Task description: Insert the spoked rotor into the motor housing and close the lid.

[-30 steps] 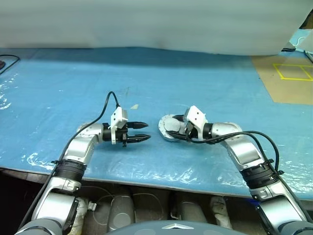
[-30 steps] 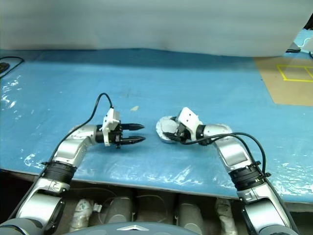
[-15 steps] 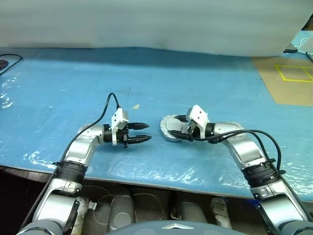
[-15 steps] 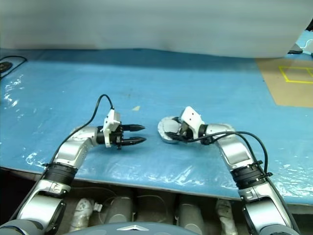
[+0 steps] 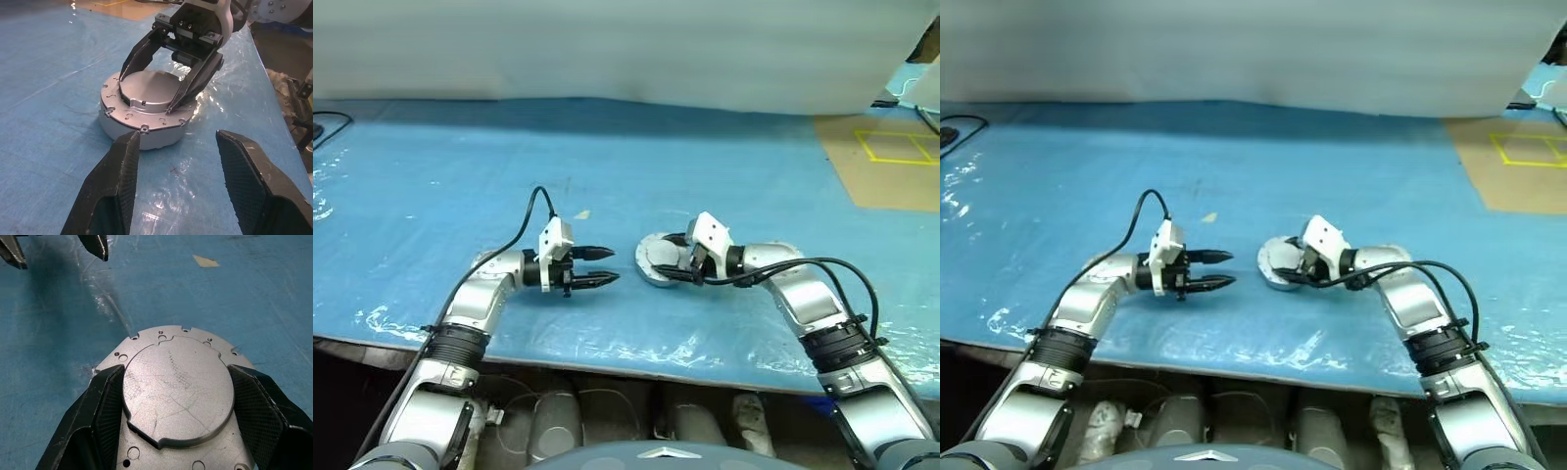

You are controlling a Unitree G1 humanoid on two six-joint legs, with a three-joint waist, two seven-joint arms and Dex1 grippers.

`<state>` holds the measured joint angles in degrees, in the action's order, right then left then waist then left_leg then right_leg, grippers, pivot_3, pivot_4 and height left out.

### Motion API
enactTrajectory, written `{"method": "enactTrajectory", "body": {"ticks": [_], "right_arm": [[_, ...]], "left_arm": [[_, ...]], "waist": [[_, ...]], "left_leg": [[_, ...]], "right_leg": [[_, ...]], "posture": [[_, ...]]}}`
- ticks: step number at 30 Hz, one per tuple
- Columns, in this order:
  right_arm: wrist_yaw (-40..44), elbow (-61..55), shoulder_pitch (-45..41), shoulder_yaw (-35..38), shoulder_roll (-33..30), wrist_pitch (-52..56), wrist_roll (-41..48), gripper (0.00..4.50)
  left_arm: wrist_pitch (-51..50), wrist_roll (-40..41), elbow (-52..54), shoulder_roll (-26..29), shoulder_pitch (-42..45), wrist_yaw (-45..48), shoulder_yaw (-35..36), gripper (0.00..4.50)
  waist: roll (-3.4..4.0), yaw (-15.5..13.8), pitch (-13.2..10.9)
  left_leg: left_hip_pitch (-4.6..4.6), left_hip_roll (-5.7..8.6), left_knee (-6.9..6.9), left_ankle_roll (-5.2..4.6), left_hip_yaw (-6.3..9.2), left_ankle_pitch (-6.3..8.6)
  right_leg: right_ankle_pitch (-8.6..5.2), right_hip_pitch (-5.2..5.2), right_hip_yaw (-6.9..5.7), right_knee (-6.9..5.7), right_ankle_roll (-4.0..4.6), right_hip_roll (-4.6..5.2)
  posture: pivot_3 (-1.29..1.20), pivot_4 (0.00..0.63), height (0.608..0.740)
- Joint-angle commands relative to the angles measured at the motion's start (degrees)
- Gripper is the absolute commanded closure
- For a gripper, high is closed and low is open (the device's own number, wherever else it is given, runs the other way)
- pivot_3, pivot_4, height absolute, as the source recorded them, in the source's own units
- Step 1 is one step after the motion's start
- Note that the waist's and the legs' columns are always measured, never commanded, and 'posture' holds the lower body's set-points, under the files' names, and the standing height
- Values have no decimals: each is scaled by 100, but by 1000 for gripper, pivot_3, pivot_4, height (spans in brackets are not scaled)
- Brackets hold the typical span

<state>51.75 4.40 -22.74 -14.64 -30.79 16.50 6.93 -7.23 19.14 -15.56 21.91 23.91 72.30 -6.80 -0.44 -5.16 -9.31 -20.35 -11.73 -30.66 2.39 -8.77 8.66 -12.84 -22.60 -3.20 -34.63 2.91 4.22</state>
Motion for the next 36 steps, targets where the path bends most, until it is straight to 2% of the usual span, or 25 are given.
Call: {"method": "enactTrajectory", "body": {"ticks": [1, 3, 5, 7, 10, 16, 19, 22, 27, 34, 36], "right_arm": [[-266, 656, 415, -536, -90, 215, -723, 1522], [-264, 642, 454, -523, -45, 384, -619, 1522], [-178, 589, 463, -470, 18, 618, -415, 1522], [-129, 572, 399, -447, 77, 698, -340, 1522], [-70, 506, 258, -425, 214, 819, -280, 1522], [-104, 402, -160, -277, 806, 1070, -24, 1522], [-175, 534, -312, -215, 979, 1064, -83, 1522], [-216, 719, -388, -294, 1001, 769, -279, 1522], [-235, 775, -359, -368, 965, 588, -336, 1522], [-97, 579, -327, -73, 718, 737, -84, 1522], [61, 319, -418, 129, 688, 1074, 246, 1522]], "left_arm": [[112, 34, 151, -31, 23, -79, 31, 1909], [98, 48, 172, -48, 17, -101, 32, 1909], [113, 49, 177, -49, 8, -112, 30, 1909], [130, 47, 180, -57, 7, -138, 35, 1909], [121, 61, 194, -50, 2, -152, 42, 1909], [89, 71, 230, -22, -20, -143, 31, 1909], [73, 69, 247, -25, -30, -148, 22, 1909], [63, 67, 258, -36, -36, -145, 8, 1909], [41, 75, 276, -33, -35, -136, 2, 1909], [39, 71, 260, -5, -30, -126, 10, 1909], [40, 71, 242, -11, -8, -119, 3, 1909]], "waist": [[0, -3, 0], [0, -14, 1], [4, -14, 3], [-5, -8, 9], [-41, 7, 31], [-52, 158, 38], [-42, 201, 43], [-31, 217, 49], [-30, 258, 48], [-27, 186, 46], [-26, 131, 45]], "left_leg": [[41, 1, 4, 0, 2, 1], [79, 3, 20, 0, 9, 1], [119, 6, 72, 0, 20, 2], [131, 4, 93, -1, 28, 2], [129, 11, 90, -1, 28, 2], [116, -3, 128, 1, 21, 2], [83, -5, 136, 26, 6, 16], [28, -10, 136, 51, -3, 25], [27, -11, 132, 64, -12, 37], [40, -13, 115, 63, -12, 37], [37, -13, 115, 63, -12, 37]], "right_leg": [[-2, 28, 2, 10, -3, 0], [-4, 62, 2, 35, -6, 0], [-4, 114, -9, 122, -7, 0], [-4, 143, -24, 190, -7, 0], [-4, 141, -17, 208, -8, 14], [-1, 86, -13, 168, -4, 0], [8, 22, -13, 92, 11, -3], [21, -33, -15, 85, 76, -37], [18, -32, -15, 89, 83, -45], [18, -22, -14, 88, 77, -31], [19, -23, -14, 88, 78, -30]], "posture": [[0, 150, 740], [0, 150, 740], [0, 150, 740], [0, 150, 740], [0, 150, 740], [0, 150, 740], [0, 150, 740], [0, 150, 740], [0, 150, 740], [0, 150, 740], [0, 150, 740]]}}
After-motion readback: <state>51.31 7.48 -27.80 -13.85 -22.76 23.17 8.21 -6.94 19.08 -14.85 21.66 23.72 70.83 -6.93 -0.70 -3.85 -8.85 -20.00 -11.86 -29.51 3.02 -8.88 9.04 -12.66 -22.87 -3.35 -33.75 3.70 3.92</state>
